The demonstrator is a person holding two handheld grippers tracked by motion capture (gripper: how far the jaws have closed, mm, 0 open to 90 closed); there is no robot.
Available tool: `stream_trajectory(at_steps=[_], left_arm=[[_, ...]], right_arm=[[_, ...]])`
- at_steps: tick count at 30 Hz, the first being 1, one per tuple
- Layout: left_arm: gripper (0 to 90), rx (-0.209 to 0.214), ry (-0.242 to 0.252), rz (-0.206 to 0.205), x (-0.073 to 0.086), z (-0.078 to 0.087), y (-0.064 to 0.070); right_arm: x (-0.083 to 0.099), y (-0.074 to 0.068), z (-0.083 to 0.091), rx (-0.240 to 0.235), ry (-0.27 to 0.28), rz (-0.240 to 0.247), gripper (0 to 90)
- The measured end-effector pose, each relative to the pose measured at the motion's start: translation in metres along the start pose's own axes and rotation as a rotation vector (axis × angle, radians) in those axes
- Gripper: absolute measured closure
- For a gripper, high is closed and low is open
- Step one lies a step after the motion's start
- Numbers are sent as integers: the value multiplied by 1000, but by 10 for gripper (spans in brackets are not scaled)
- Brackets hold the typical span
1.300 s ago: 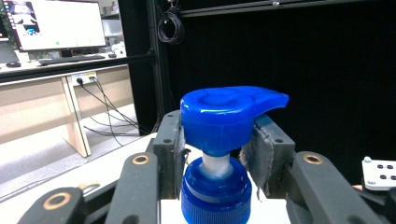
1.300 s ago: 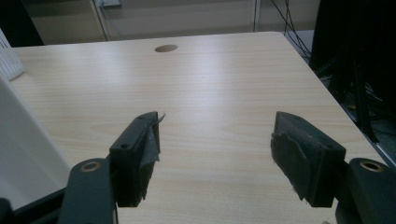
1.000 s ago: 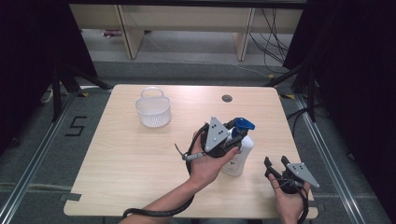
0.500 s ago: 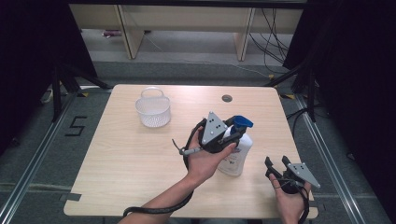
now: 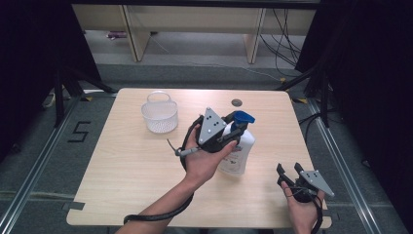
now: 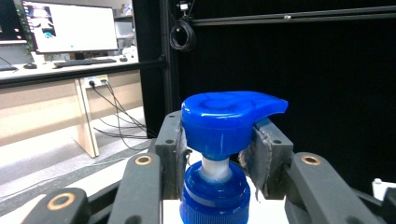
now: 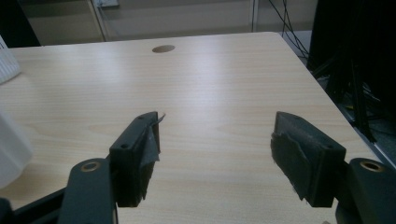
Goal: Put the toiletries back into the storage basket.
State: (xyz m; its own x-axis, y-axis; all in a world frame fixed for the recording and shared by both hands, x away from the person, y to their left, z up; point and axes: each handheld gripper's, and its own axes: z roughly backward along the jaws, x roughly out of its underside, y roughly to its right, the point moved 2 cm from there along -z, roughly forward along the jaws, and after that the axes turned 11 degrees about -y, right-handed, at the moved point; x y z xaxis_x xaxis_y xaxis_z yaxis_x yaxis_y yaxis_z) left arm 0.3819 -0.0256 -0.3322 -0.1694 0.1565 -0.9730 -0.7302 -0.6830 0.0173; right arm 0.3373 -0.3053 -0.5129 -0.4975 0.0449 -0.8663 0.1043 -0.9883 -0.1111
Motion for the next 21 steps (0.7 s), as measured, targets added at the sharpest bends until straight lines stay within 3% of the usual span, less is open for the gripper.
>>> stream_trajectory(at_steps=[3, 21], left_arm=[[601, -13, 6, 7, -1, 5, -7], [602, -80, 33, 30, -5, 27, -38]], right_arm=[[0, 1, 0, 20, 5, 21, 332], [0, 1, 0, 21, 8, 23, 332]])
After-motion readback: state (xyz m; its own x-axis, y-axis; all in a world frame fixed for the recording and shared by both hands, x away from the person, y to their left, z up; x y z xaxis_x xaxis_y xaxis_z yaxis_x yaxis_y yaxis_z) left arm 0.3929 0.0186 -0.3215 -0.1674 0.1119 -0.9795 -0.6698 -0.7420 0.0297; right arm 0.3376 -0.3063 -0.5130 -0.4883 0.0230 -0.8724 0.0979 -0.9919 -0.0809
